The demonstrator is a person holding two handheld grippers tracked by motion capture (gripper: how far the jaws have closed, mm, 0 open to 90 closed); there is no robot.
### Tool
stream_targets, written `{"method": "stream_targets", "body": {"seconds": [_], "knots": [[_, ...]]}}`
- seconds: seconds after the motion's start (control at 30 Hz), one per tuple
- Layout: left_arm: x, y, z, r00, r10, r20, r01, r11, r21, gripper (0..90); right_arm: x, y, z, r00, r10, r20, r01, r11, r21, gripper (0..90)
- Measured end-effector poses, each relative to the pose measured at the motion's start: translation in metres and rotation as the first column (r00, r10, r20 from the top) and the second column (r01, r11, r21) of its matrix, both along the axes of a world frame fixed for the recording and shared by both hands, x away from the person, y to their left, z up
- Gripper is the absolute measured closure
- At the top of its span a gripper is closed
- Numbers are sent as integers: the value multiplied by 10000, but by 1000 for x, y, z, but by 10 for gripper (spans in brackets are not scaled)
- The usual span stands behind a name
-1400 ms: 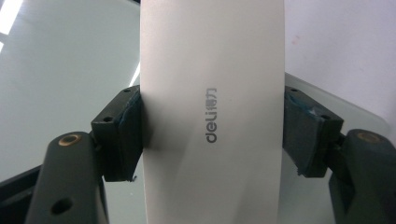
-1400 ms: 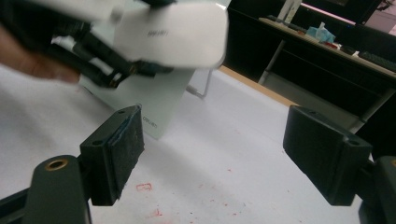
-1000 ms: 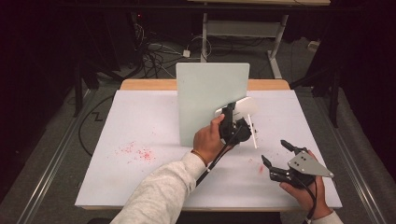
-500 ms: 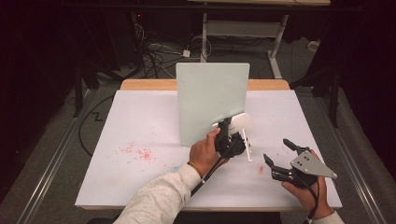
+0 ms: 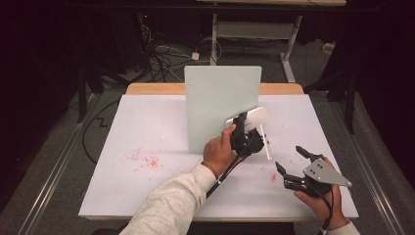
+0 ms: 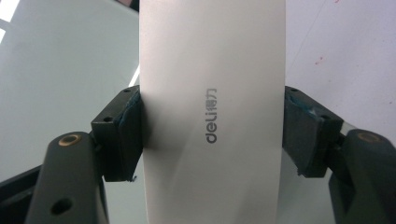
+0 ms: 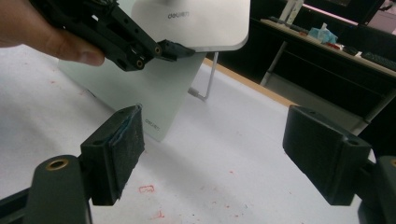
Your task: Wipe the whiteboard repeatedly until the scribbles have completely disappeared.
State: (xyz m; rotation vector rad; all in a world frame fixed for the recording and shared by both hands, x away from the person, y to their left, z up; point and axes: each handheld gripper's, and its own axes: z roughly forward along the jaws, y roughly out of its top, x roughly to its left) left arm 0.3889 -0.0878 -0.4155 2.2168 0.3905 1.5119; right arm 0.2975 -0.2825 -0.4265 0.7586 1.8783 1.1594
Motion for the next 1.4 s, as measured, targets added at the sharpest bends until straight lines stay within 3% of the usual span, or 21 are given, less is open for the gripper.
{"method": "stream_targets", "body": {"seconds": [0.23,0.4,0.43,0.6,0.73,0.8,1.0,1.1,1.2,1.27,1.3,1.37,1.4], "knots": [[-3,16,-3,9995,14,-328,-14,10000,-8,290,0,2,-1,10000,72,-64,-72,9999,-100,209],[-2,43,3,9990,245,-367,-266,9980,-566,291,-1,3,-1,9999,107,-90,-108,9999,-112,210],[-3,46,5,9987,304,-406,-322,9985,-450,290,0,4,-2,9999,100,-112,-102,9999,-140,209],[-4,64,7,9984,333,-451,-368,9961,-803,290,0,5,-3,9999,86,-110,-89,9996,-262,209],[-8,75,12,9969,183,-763,-259,9947,-992,291,0,5,-3,9999,84,-103,-86,9996,-252,210],[-11,79,14,9980,-19,-633,-65,9911,-1333,290,0,6,-3,9999,97,-111,-100,9996,-250,209],[-25,103,23,9922,-586,-1099,380,9827,-1811,290,1,6,-3,9998,103,-171,-107,9997,-223,210],[-29,115,25,9862,-887,-1396,579,9758,-2110,291,2,8,-4,9997,114,-208,-120,9995,-283,210],[-32,128,26,9748,-1118,-1930,665,9717,-2269,291,2,11,-5,9995,150,-275,-161,9990,-406,210],[-32,136,26,9637,-1304,-2331,717,9669,-2448,290,2,11,-5,9995,163,-283,-175,9989,-424,209],[-33,142,26,9519,-1557,-2639,861,9625,-2574,291,2,11,-5,9995,163,-287,-175,9990,-421,210],[-34,146,25,9434,-1684,-2856,947,9624,-2546,290,2,10,-5,9994,152,-298,-164,9991,-399,209],[-36,149,24,9337,-1867,-3055,1090,9610,-2542,290,1,10,-6,9994,150,-316,-162,9991,-387,209]]}}
